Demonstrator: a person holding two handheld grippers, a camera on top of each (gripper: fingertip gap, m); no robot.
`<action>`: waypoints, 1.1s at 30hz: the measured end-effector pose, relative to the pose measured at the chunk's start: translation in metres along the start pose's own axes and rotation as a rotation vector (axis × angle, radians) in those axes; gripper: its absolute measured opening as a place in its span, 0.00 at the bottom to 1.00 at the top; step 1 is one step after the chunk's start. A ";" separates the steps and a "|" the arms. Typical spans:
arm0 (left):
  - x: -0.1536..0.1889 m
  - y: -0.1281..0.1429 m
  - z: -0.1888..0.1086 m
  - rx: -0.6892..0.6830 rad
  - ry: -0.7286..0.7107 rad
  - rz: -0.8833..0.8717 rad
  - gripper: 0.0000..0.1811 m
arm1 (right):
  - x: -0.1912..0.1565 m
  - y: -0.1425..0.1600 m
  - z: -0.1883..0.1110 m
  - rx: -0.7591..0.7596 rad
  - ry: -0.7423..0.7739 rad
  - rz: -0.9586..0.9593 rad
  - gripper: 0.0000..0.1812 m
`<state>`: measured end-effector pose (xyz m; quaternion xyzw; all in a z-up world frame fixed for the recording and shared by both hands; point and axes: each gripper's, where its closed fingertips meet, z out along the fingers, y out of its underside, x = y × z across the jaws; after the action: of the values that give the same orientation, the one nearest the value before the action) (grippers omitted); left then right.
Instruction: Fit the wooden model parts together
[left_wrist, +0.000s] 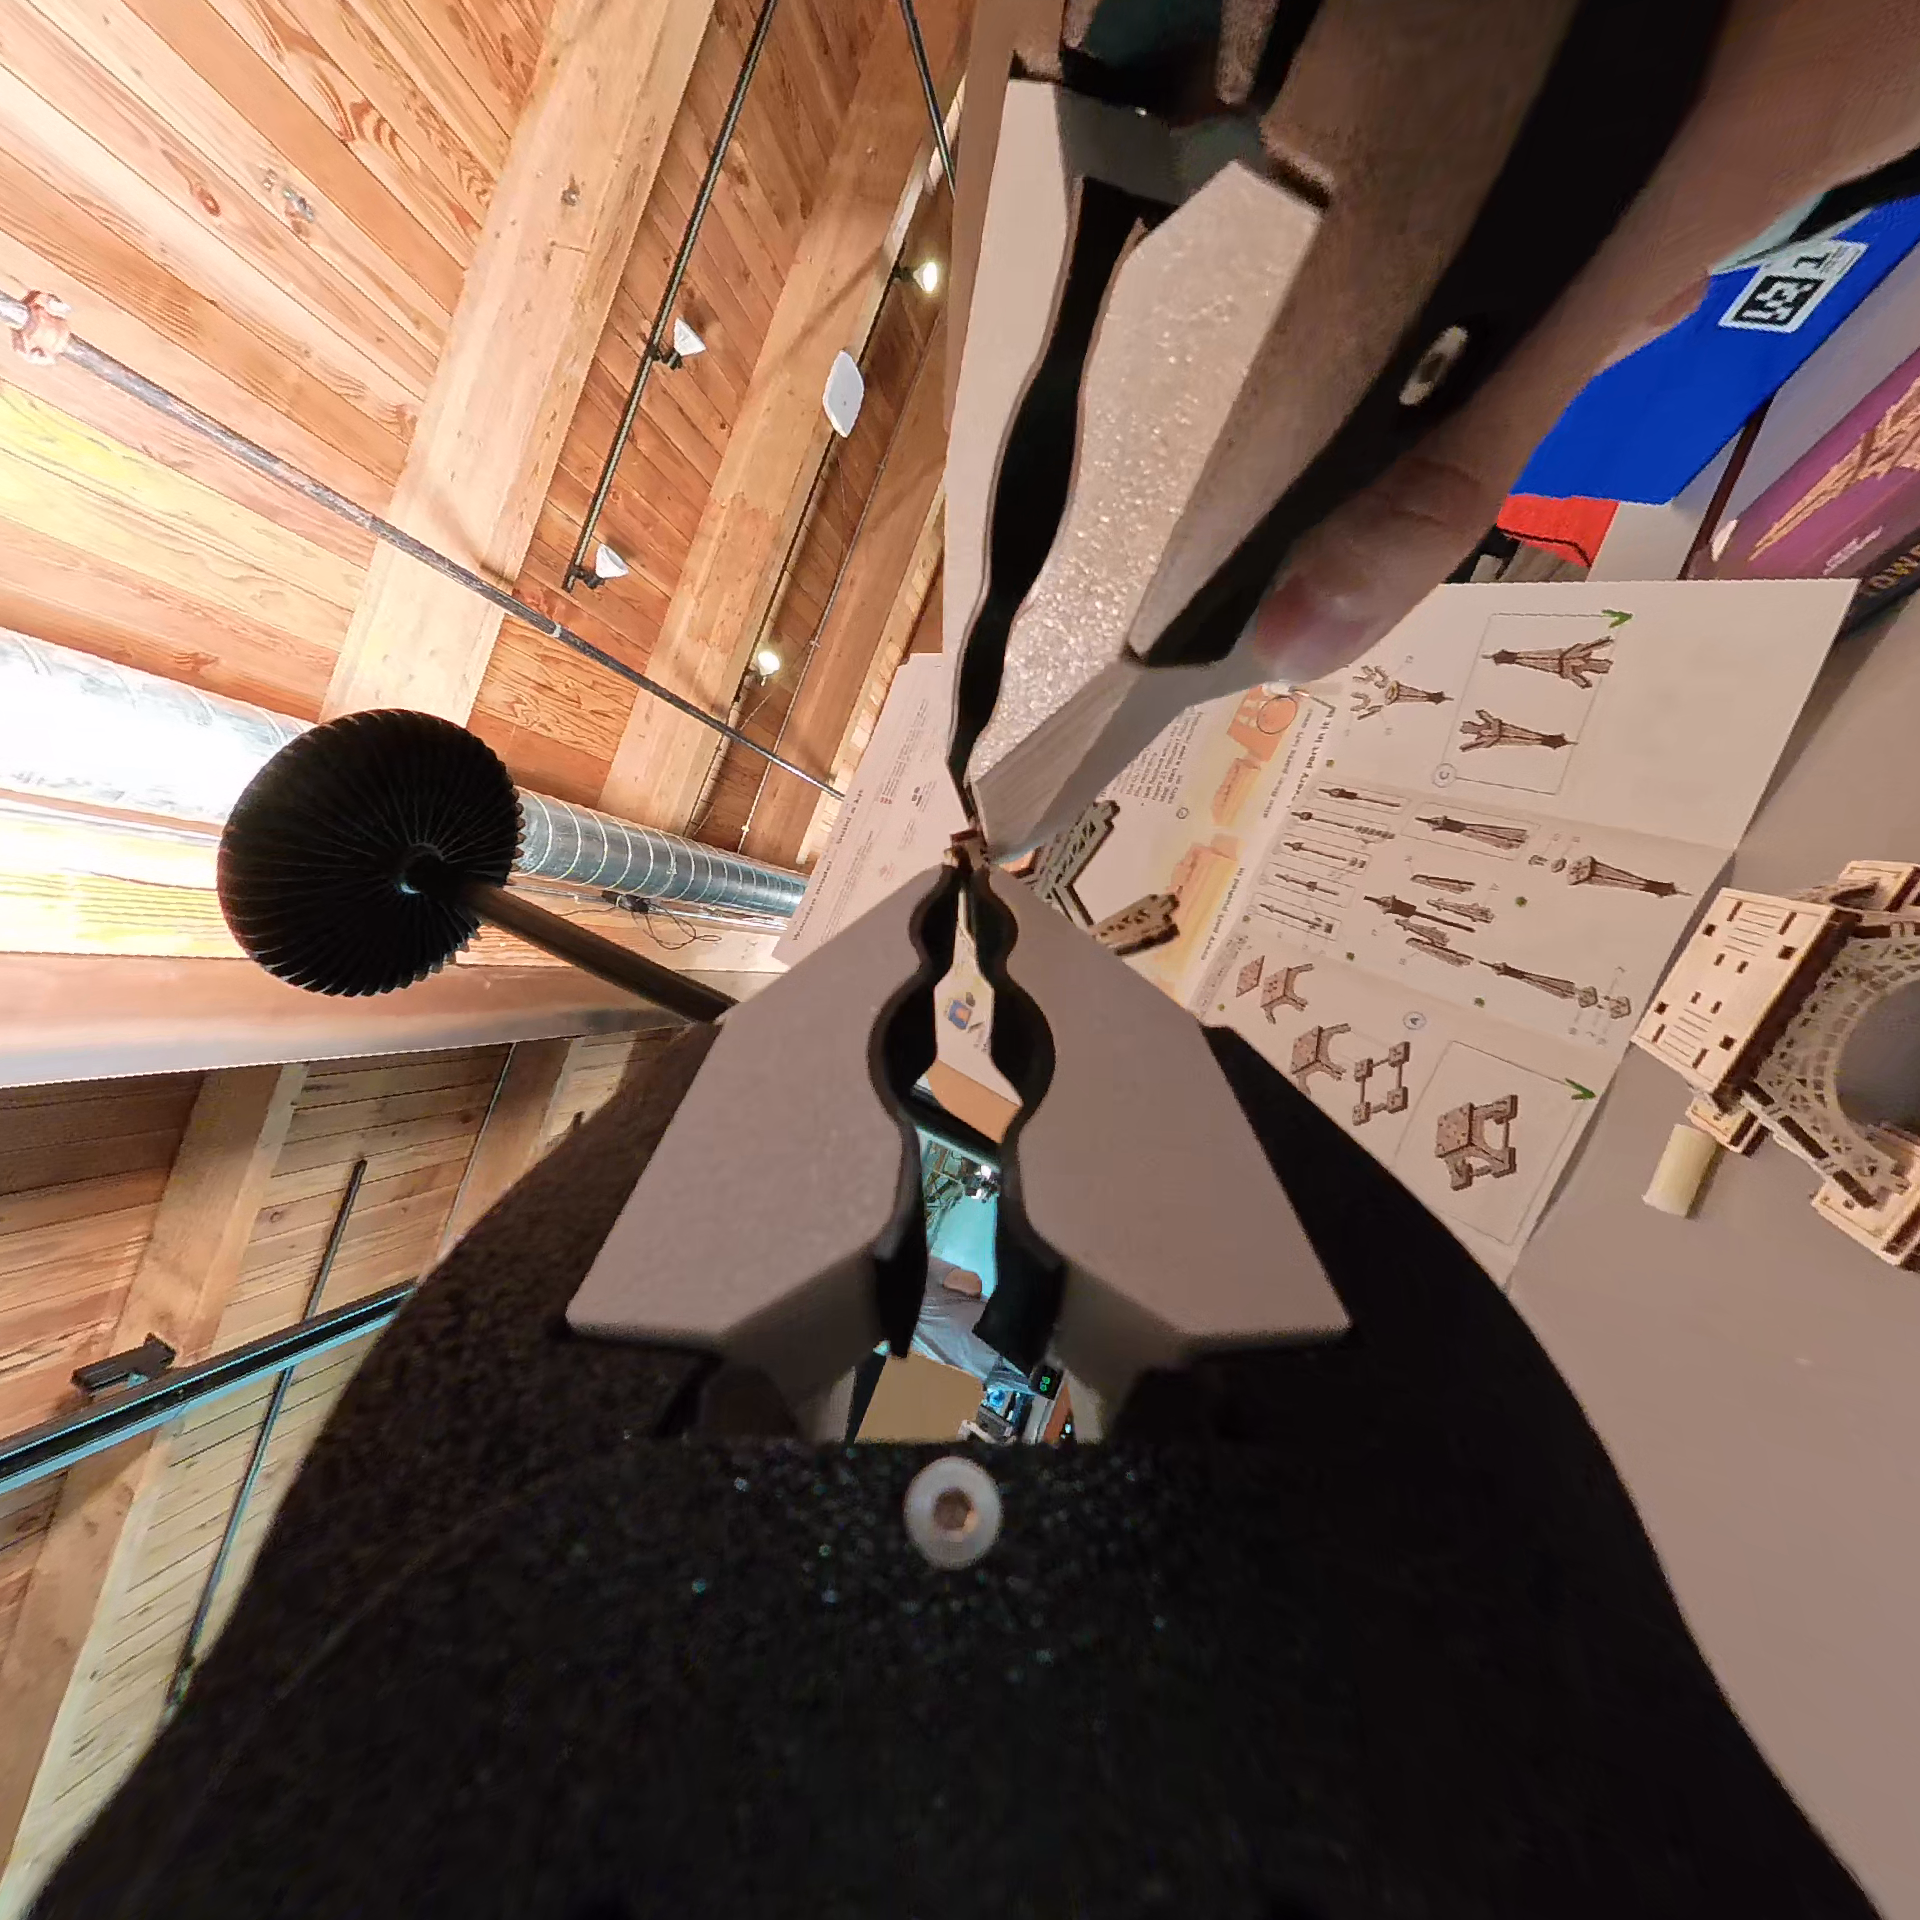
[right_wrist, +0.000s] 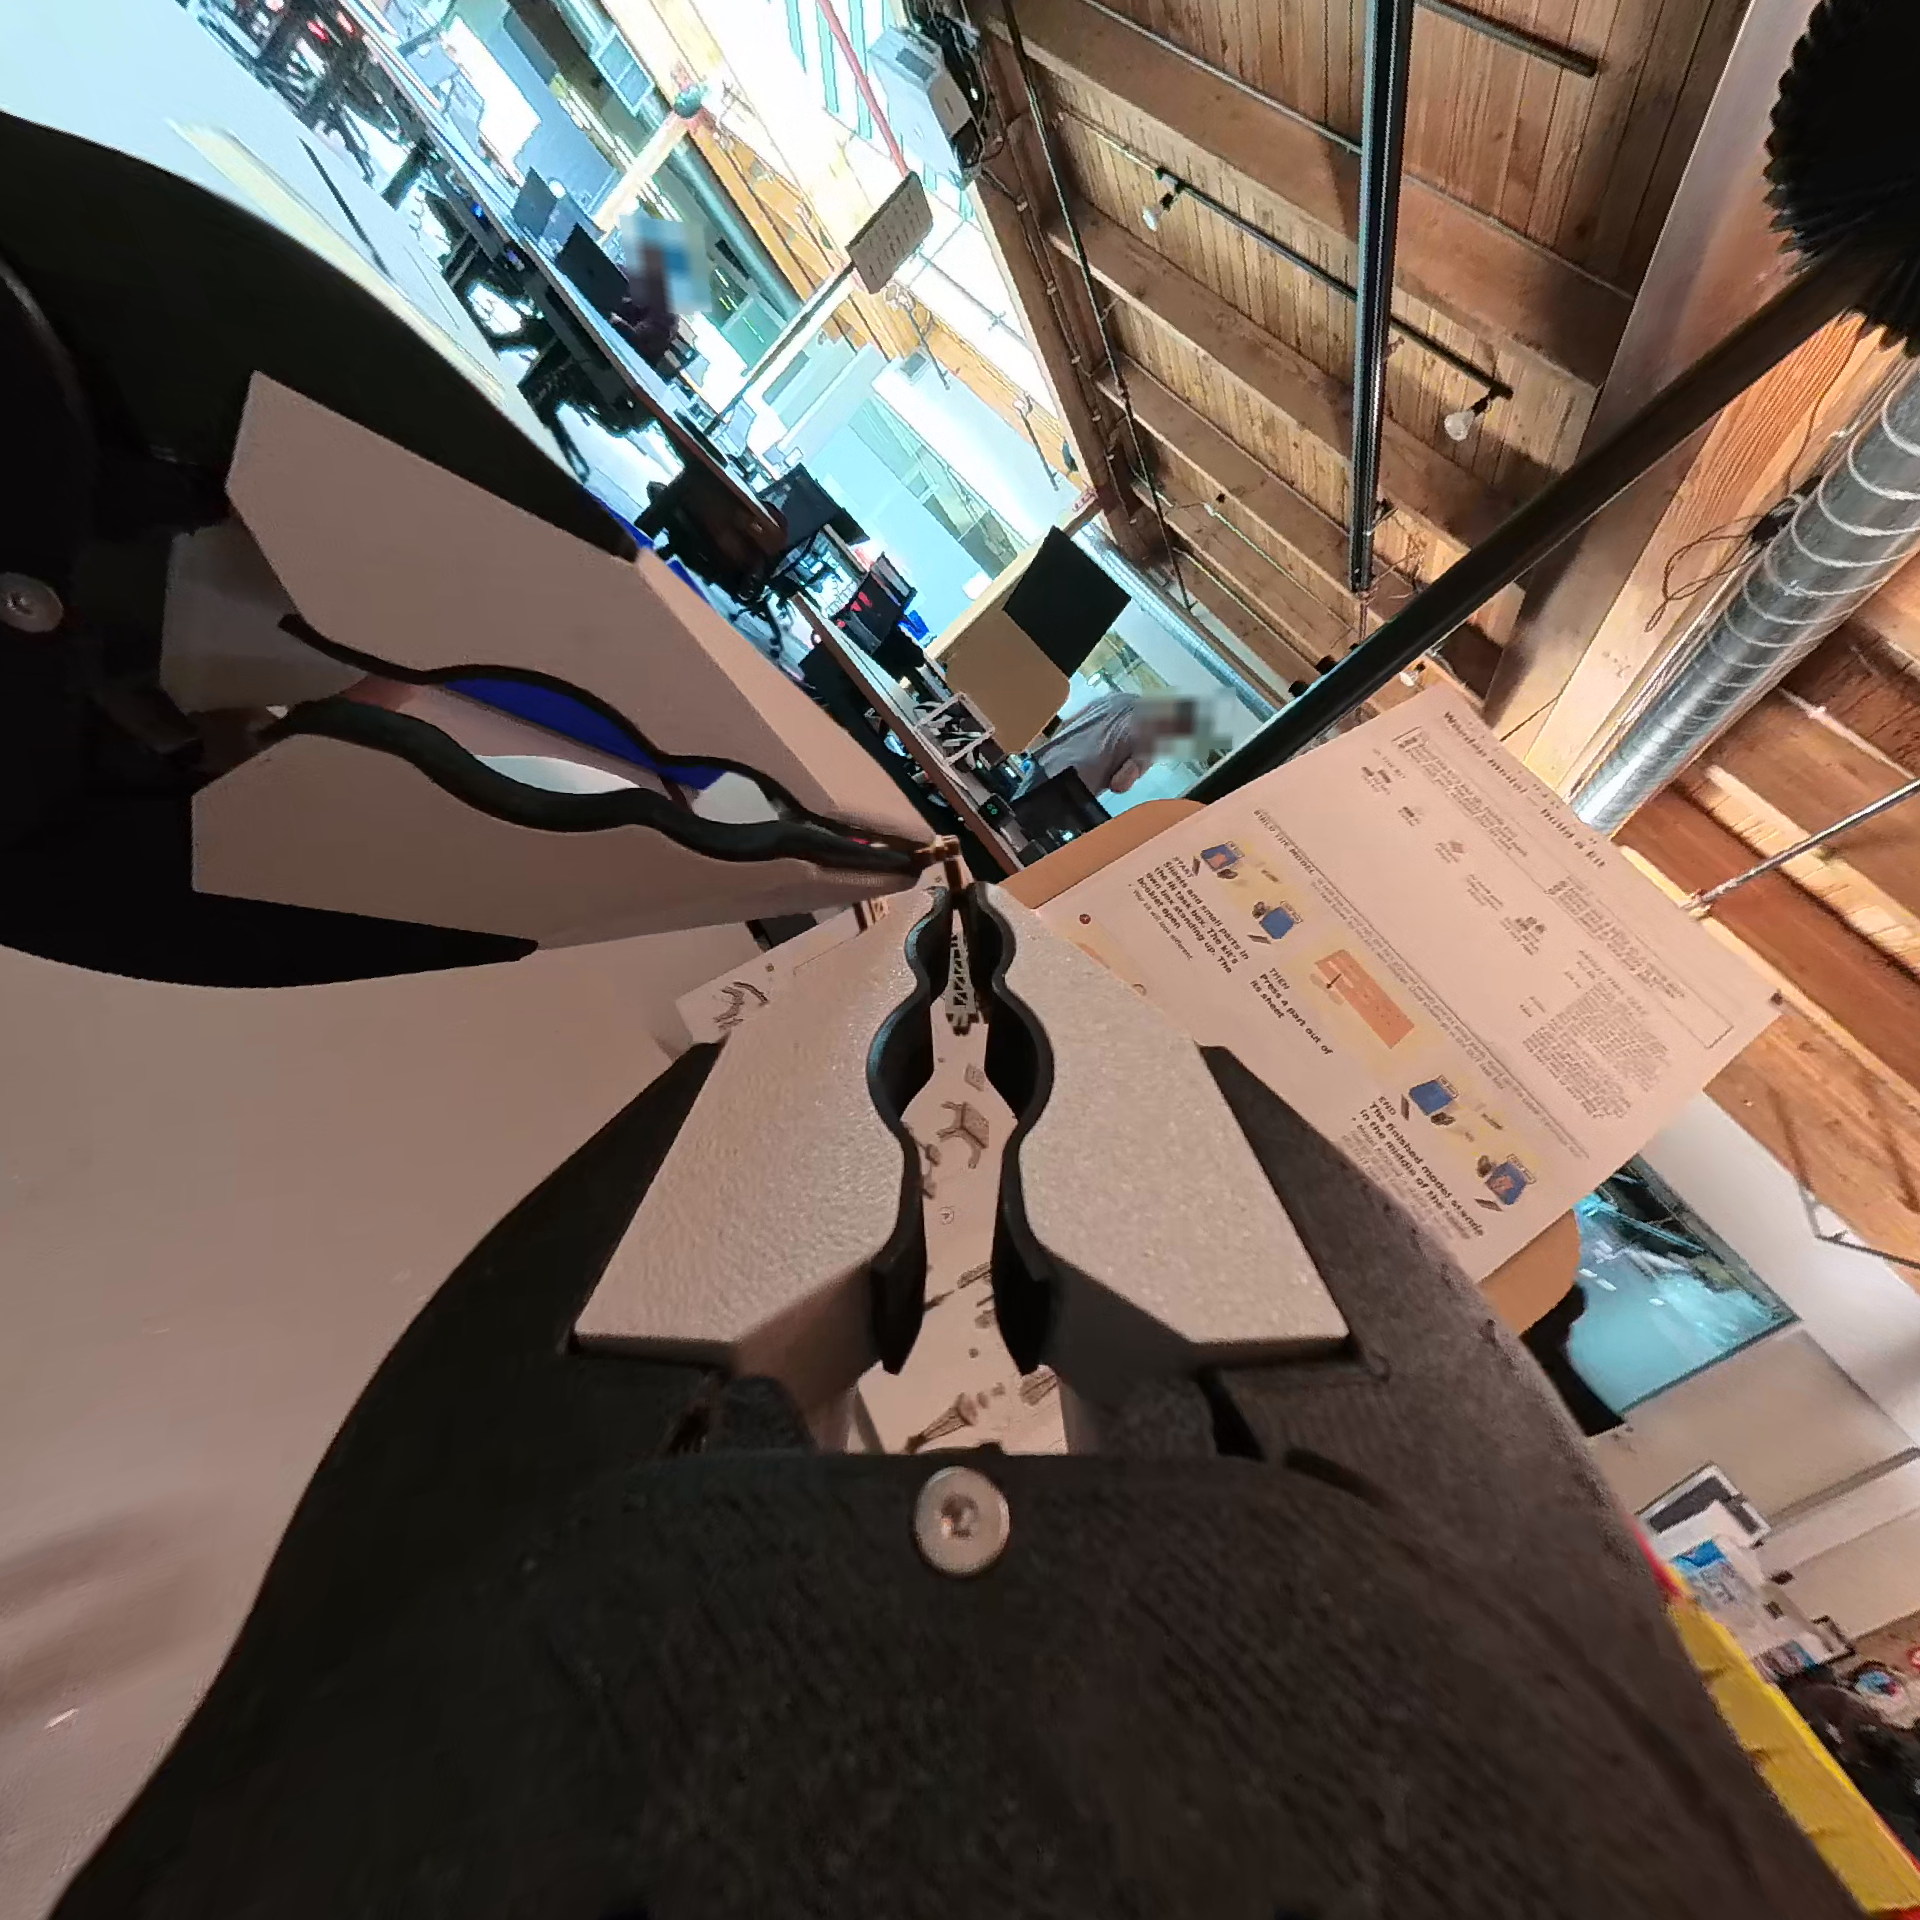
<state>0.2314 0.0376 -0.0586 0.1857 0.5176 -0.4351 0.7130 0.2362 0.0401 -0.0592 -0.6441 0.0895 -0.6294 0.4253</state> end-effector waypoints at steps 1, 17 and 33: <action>0.001 0.000 0.000 -0.001 0.004 -0.006 0.00 | 0.000 0.000 0.000 -0.002 0.005 -0.023 0.00; 0.062 -0.055 -0.009 0.189 0.311 -0.191 0.12 | -0.005 0.040 -0.067 -0.010 0.184 -0.422 0.00; 0.089 -0.047 -0.027 0.204 0.765 -0.728 0.14 | -0.031 0.048 -0.083 0.167 0.045 -0.515 0.00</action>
<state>0.1855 -0.0075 -0.1407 0.2077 0.7264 -0.6034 0.2551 0.1765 -0.0058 -0.1270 -0.5943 -0.1200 -0.7361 0.3009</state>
